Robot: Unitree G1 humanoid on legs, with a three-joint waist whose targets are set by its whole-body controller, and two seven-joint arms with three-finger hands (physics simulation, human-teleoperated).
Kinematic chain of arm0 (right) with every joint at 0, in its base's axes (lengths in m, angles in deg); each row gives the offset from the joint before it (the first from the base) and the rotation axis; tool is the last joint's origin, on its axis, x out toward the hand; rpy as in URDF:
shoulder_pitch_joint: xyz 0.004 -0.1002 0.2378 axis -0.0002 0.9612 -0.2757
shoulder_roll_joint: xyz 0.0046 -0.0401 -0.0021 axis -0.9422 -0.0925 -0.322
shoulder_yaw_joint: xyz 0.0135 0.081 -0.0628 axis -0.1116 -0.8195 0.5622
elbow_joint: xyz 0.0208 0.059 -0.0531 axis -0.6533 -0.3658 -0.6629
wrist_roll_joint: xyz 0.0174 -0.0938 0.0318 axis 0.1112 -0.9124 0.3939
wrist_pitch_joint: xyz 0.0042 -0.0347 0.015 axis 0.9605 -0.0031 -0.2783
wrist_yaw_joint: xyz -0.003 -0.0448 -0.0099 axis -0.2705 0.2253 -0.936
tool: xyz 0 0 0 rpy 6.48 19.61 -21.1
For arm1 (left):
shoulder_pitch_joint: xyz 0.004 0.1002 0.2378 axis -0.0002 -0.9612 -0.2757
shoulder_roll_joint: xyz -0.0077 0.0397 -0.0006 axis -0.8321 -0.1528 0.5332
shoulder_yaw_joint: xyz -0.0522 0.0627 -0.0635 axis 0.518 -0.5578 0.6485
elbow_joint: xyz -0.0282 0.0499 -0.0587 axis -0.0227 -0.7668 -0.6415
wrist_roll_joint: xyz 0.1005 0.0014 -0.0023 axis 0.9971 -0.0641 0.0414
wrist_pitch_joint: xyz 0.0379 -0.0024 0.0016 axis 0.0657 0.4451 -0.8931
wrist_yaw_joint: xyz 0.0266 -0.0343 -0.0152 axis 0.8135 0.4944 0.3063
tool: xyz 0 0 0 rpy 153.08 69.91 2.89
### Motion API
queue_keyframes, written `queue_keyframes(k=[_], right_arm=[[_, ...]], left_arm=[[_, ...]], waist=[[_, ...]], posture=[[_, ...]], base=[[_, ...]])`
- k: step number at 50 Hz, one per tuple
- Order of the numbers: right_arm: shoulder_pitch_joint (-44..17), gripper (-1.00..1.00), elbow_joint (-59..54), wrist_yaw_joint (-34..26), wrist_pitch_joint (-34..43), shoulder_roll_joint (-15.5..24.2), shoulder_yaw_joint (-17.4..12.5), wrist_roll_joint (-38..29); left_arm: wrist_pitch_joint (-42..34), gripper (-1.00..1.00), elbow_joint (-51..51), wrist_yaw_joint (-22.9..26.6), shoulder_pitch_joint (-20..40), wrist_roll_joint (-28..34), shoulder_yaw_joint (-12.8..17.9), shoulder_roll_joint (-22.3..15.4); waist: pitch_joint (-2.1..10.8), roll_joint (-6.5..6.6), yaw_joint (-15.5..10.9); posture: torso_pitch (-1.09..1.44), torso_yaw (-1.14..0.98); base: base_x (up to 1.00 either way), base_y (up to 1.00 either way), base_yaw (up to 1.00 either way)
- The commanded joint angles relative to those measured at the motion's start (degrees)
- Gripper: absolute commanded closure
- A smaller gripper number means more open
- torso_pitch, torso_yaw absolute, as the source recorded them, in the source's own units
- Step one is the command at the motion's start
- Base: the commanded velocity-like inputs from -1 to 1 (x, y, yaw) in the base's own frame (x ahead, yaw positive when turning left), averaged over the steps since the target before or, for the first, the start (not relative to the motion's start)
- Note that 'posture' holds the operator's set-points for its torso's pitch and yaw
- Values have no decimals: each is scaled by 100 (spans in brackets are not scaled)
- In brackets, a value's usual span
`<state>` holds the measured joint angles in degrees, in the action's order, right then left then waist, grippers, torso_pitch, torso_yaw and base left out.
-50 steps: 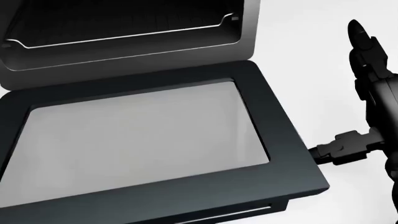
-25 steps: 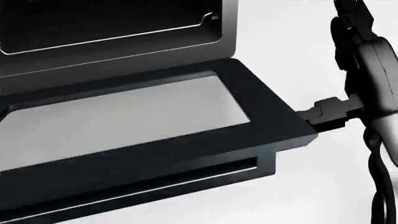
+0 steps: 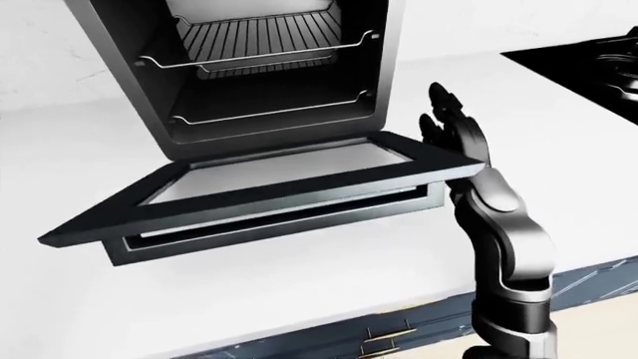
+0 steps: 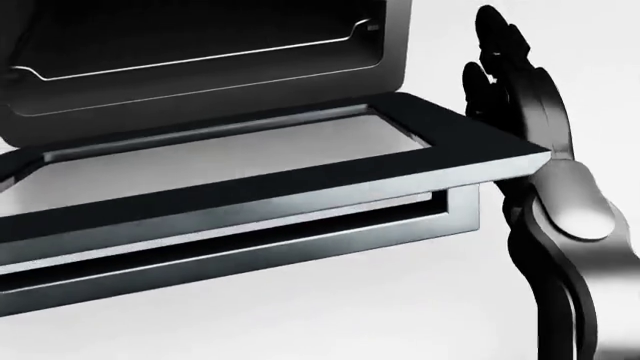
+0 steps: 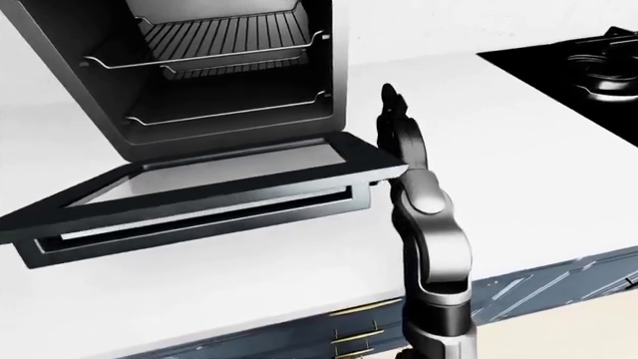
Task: Close the toaster oven door.
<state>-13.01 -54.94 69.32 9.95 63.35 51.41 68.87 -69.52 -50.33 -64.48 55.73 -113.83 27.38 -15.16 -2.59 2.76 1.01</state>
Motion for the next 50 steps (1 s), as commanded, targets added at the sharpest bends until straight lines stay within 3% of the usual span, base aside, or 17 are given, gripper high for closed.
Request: queue_keyframes(k=[1,15,19,20,29,40,50], right_arm=[[-332,-100,127,378,-204,-17,-108,161],[-728,-100,-306,2056,-1017,120,-217,842],[-872,-100,-466,2303,-1417,268,-113,651],[-987,-100,-541,2503,-1464,245,-233,676],[-1263,-100,-896,3179,-1975,506,-262,480],[-1579,-100,-1647,3088,-2549,597,-58,-13],[-2375,-100,-2951,2877,-3231,388,128,-472]], left_arm=[[165,-100,189,16,119,-2,95,-179],[156,-100,195,-5,138,-18,86,-193],[180,-100,183,13,122,-8,93,-187],[176,-100,188,19,107,-11,105,-184],[163,-100,203,7,105,-22,114,-187],[146,-100,224,5,95,-34,133,-194],[157,-100,171,5,119,-46,128,-230]], waist=[[134,42,-12],[120,43,-55],[115,29,-68],[113,26,-70],[106,-12,-109],[117,-19,-91],[128,39,-50]], posture=[[0,0],[0,0],[0,0],[0,0],[0,0],[0,0],[0,0]], base=[[0,0,0],[0,0,0],[0,0,0],[0,0,0],[0,0,0],[0,0,0],[0,0,0]])
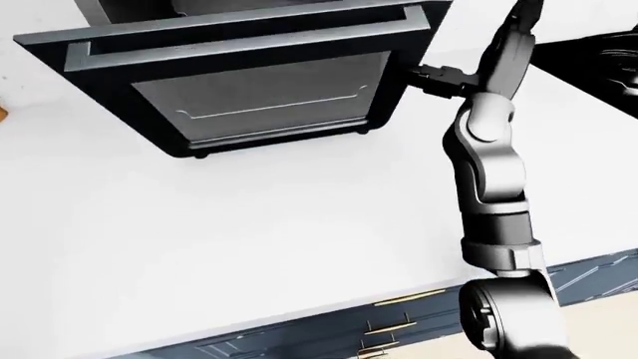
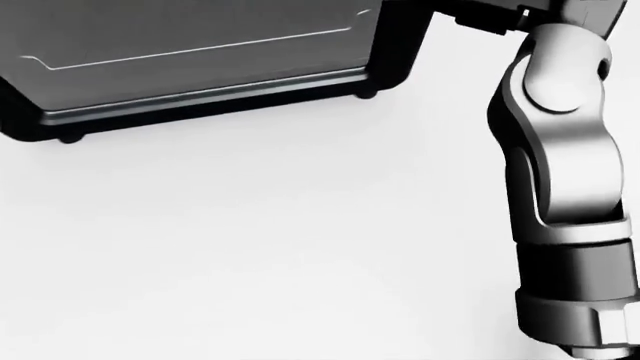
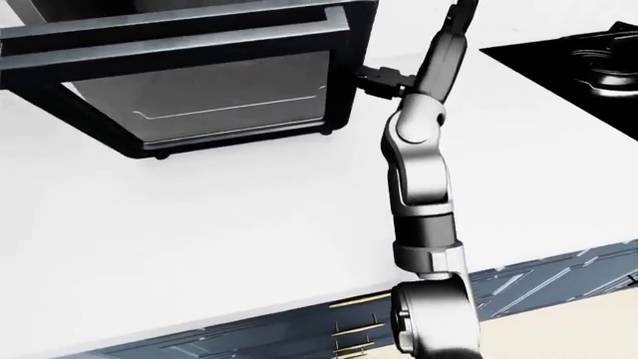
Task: Close the toaster oven door.
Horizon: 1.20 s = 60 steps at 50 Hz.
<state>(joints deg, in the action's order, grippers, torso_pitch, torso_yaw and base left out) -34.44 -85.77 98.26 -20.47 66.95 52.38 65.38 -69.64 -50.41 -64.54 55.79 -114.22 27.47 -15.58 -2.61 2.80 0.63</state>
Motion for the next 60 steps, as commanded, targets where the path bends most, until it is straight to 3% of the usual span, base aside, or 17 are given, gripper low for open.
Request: queue_keyframes(k=[1,27,35,42,55,60], right_arm=[[-280,-100,96,-26,-191,17,28,-127],[-464,-100,-83,-198,-203,-42,66,-200],[-530,-100,-172,-214,-245,-36,60,-182],[-557,-100,-255,-217,-284,2,40,-189],[-658,-100,-257,-246,-228,27,43,-175],[-707,-100,-301,-239,-240,37,41,-181]], left_arm=[[169,-100,174,9,117,-11,116,-191],[92,-100,428,31,-66,-9,216,-71],[-426,-100,1447,-146,-486,-173,571,246],[-610,-100,1637,-181,-493,-184,706,259],[-1320,-100,2587,36,-1034,-514,1485,409],[-1822,-100,3228,88,-1294,-807,1841,633]], waist=[[131,41,-10],[117,73,15],[101,66,37],[96,60,31],[59,62,35],[48,67,40]], posture=[[0,0],[0,0],[0,0],[0,0],[0,0],[0,0]], base=[[0,0,0],[0,0,0],[0,0,0],[0,0,0],[0,0,0],[0,0,0]])
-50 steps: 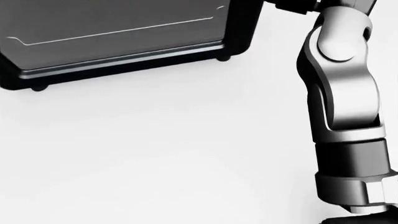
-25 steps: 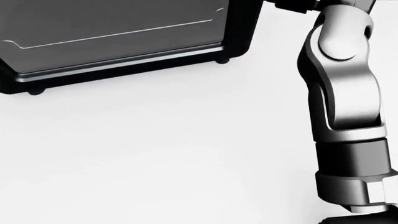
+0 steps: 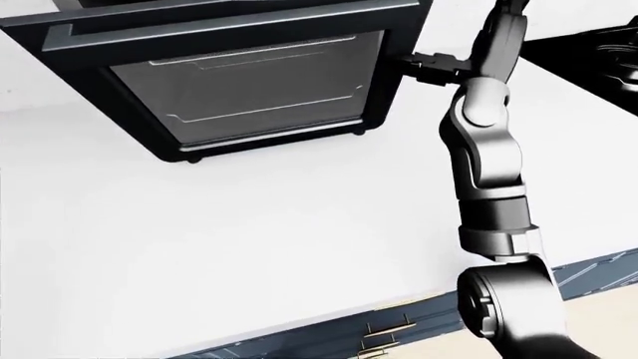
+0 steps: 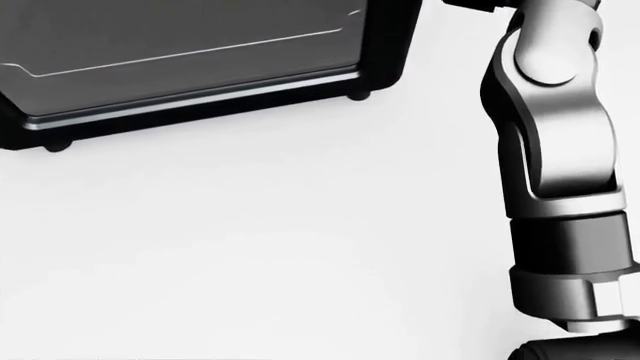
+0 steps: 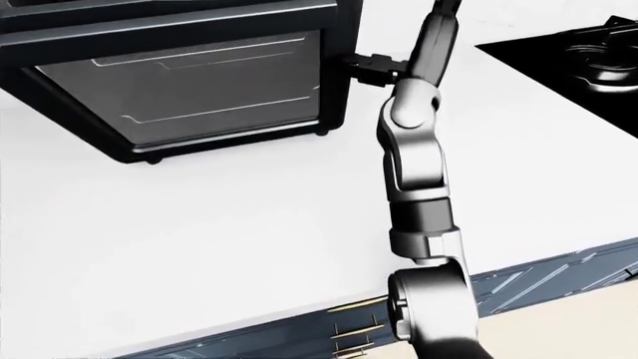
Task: Close the toaster oven door.
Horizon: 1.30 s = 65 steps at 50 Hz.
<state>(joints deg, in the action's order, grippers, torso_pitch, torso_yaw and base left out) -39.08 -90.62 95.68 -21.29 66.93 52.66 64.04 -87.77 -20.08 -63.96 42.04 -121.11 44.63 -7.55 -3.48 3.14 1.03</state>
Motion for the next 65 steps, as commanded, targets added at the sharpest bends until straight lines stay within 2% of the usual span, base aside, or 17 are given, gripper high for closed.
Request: queue_keyframes(k=[1,8,16,20,23,27,37,42,50,52,58,65], right_arm=[[-246,-100,172,17,-165,40,15,-48],[-270,-100,167,21,-158,50,14,-46],[-336,-100,54,25,-216,61,11,-58],[-352,-100,49,19,-213,73,9,-59],[-372,-100,20,17,-220,80,7,-60],[-393,-100,35,16,-200,76,15,-60],[-383,-100,63,10,-190,75,10,-52],[-373,-100,61,0,-193,75,13,-58],[-345,-100,65,-1,-203,88,-1,-53],[-361,-100,73,-5,-193,98,-4,-44],[-372,-100,77,-1,-188,123,-15,-33],[-378,-100,45,3,-208,112,-3,-29]], left_arm=[[-25,-100,223,25,86,-118,153,-167],[-339,-100,682,124,-122,-289,328,106],[-767,-100,1152,81,-299,-706,690,186],[-850,-100,1303,146,-374,-803,760,225],[-1026,-100,1573,182,-505,-1008,938,308],[-1139,-100,1854,292,-655,-1172,1057,455],[-1462,-100,2525,218,-924,-1877,1338,700],[-1496,-100,2662,176,-1020,-2099,1400,751],[-1552,-100,3089,203,-1251,-2442,1444,1000],[-1536,-100,3221,293,-1361,-2377,1378,1197],[-1585,-100,3454,337,-1518,-2621,1467,1338],[-1607,-100,3696,211,-1588,-3009,1480,1337]], waist=[[130,32,0],[122,16,-11],[117,5,-5],[111,-3,-11],[115,-1,-17],[107,-4,-15],[99,-25,-24],[94,-28,-27],[96,-45,-36],[94,-52,-37],[91,-66,-44],[92,-79,-54]], posture=[[0,0],[0,0],[0,0],[0,0],[0,0],[0,0],[0,0],[0,0],[0,0],[0,0],[0,0],[0,0]], base=[[0,0,0],[0,0,0],[0,0,0],[0,0,0],[0,0,0],[0,0,0],[0,0,0],[0,0,0],[0,0,0],[0,0,0],[0,0,0],[0,0,0]])
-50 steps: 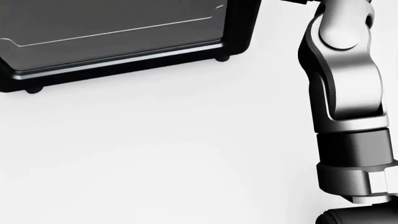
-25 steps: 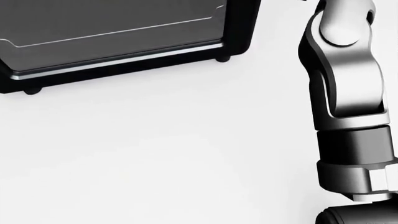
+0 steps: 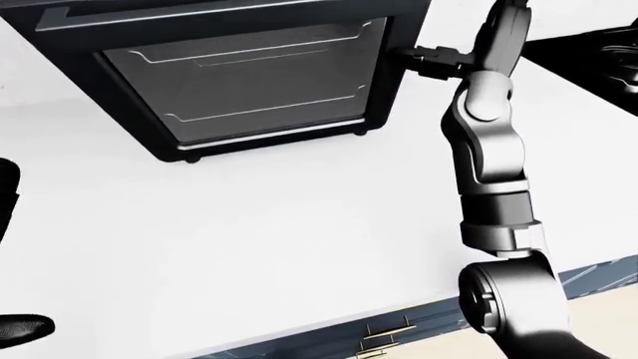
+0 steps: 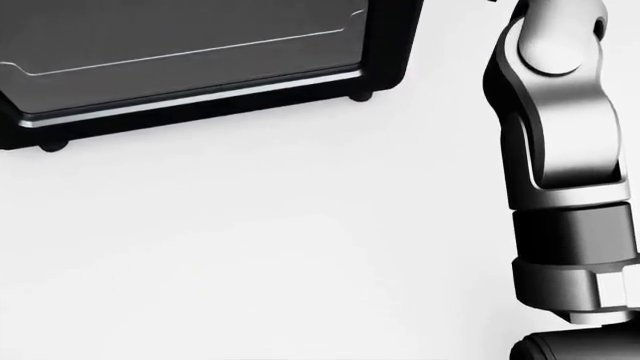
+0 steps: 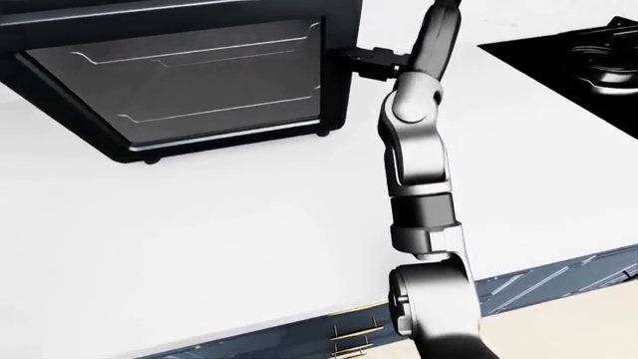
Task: Close the toaster oven door.
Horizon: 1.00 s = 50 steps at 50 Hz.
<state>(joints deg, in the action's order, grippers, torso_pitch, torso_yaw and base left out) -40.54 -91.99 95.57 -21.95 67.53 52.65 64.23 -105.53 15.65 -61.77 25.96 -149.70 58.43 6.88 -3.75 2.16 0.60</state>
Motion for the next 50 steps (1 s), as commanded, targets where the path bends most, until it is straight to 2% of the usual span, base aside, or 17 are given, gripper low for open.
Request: queue_keyframes(k=[1,4,9,15,17,20,22,23,25,28,32,38,42,46,50], right_arm=[[-232,-100,186,11,-141,51,0,-50],[-225,-100,178,7,-148,52,-7,-47],[-222,-100,219,-8,-113,51,-3,-48],[-214,-100,211,5,-124,53,-9,-45],[-200,-100,235,1,-115,46,-3,-42],[-203,-100,211,0,-133,48,-7,-40],[-205,-100,215,7,-126,49,-12,-37],[-205,-100,203,11,-134,52,-15,-35],[-206,-100,209,10,-131,55,-12,-34],[-198,-100,251,7,-101,56,-12,-31],[-182,-100,259,16,-109,48,-9,-32],[-201,-100,266,20,-94,42,-5,-33],[-215,-100,271,17,-69,48,-13,-24],[-231,-100,257,9,-75,55,-10,-23],[-224,-100,247,10,-80,52,-9,-18]], left_arm=[[167,-100,127,-48,24,-167,77,-111],[199,-100,210,-129,42,-184,-34,-77],[237,-100,468,-434,5,-636,-112,-123],[328,-100,652,-427,-45,-848,-163,-136],[363,-100,676,-534,8,-946,-222,-220],[457,-100,578,-1000,336,-1252,-485,-656],[433,-100,626,-1174,341,-1608,-601,-758],[497,-100,738,-1147,420,-1438,-655,-724],[523,-100,826,-1196,422,-1528,-731,-734],[591,-100,840,-1453,486,-1872,-770,-937],[624,-100,857,-1535,683,-1740,-1102,-1002],[670,-100,896,-1737,790,-2006,-1263,-1161],[661,-100,896,-1755,903,-2014,-1479,-1198],[684,-100,896,-1786,1140,-1570,-1979,-1117],[654,-100,893,-1676,1263,-1240,-2277,-1018]], waist=[[119,19,-9],[117,16,-13],[126,17,-14],[121,16,-20],[120,15,-21],[118,12,-24],[127,15,-30],[131,18,-27],[128,22,-22],[127,33,-20],[115,35,-26],[119,41,-21],[115,45,-22],[115,43,-26],[124,41,-24]], posture=[[0,0],[0,0],[0,0],[0,0],[0,0],[0,0],[0,0],[0,0],[0,0],[0,0],[0,0],[0,0],[0,0],[0,0],[0,0]], base=[[0,0,0],[0,0,0],[0,0,0],[0,0,0],[0,0,0],[0,0,0],[0,0,0],[0,0,0],[0,0,0],[0,0,0],[0,0,0],[0,0,0],[0,0,0],[0,0,0],[0,0,0]])
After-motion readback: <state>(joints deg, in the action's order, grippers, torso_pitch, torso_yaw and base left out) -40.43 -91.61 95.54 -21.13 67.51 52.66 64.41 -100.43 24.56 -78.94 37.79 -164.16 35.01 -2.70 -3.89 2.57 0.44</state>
